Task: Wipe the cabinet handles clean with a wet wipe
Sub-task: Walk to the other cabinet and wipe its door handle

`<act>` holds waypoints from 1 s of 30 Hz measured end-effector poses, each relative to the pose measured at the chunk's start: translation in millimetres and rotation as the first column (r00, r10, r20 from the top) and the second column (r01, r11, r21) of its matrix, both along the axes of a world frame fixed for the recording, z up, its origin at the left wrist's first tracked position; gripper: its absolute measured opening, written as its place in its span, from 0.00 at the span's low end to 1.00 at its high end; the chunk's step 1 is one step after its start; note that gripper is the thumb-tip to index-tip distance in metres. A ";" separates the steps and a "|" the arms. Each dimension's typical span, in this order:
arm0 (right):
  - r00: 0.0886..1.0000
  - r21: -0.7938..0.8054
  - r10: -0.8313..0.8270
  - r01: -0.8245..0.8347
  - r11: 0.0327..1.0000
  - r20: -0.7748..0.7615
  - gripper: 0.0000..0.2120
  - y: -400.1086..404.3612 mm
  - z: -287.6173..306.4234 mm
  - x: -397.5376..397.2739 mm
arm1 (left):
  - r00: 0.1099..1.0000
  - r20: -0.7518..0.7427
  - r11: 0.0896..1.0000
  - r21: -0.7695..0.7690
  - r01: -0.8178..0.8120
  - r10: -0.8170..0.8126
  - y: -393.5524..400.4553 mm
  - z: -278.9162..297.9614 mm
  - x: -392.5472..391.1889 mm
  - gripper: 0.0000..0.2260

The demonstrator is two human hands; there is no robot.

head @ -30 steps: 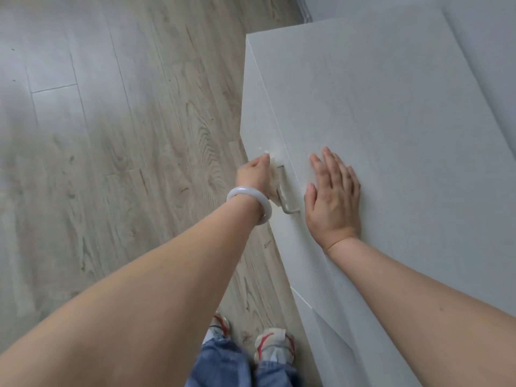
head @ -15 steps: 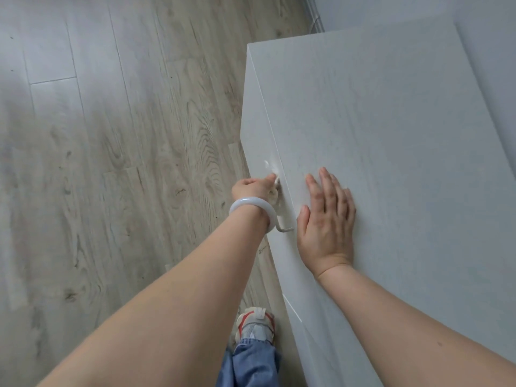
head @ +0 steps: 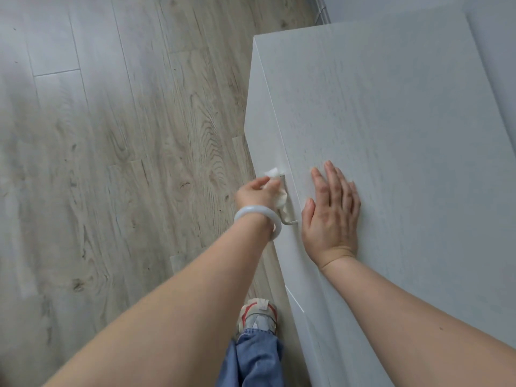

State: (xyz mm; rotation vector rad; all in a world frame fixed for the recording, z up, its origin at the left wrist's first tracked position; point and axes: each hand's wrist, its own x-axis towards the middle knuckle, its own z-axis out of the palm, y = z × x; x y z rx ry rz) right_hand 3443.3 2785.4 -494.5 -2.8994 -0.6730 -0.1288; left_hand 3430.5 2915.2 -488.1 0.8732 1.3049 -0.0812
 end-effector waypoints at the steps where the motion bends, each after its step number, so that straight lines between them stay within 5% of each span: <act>1: 1.000 0.002 0.002 -0.002 1.000 0.000 0.27 0.7 0.7 0.6 | 1.000 0.020 1.000 0.010 0.016 -0.016 8.3 0.4 7.1 0.10; 5: 1.000 0.006 0.012 -0.012 1.000 0.015 0.27 -0.5 -0.2 -0.2 | 0.998 0.044 0.999 -0.005 0.043 -0.043 14.1 1.1 13.3 0.07; 12: 1.000 0.001 0.006 -0.006 1.000 0.004 0.27 -0.5 -0.3 -1.0 | 0.996 0.013 0.964 -0.252 -0.085 0.092 -25.9 -11.9 -30.9 0.05; 17: 1.000 -0.004 0.013 -0.013 1.000 0.004 0.27 -0.9 -0.5 -0.7 | 0.997 0.071 0.988 -0.152 0.017 -0.006 2.1 -15.6 2.8 0.12; 20: 1.000 -0.009 0.010 -0.010 1.000 0.002 0.27 -1.6 -1.2 -1.3 | 0.986 0.107 0.957 -0.275 -0.092 0.125 -2.4 -27.3 -4.5 0.21; 24: 1.000 -0.004 0.005 -0.005 1.000 -0.007 0.27 -2.0 -0.7 -0.7 | 0.941 0.136 0.885 -0.404 -0.232 0.309 -41.1 -23.9 -39.2 0.14; 26: 1.000 -0.008 0.006 -0.006 1.000 -0.012 0.27 -1.5 -0.2 -1.0 | 0.941 0.144 0.903 -0.357 -0.238 0.305 -41.6 -23.9 -41.6 0.09; 30: 1.000 -0.012 0.008 -0.008 1.000 -0.008 0.27 -2.2 -1.2 -0.6 | 0.988 0.151 0.994 -0.108 0.003 0.014 -24.1 -29.0 -36.4 0.05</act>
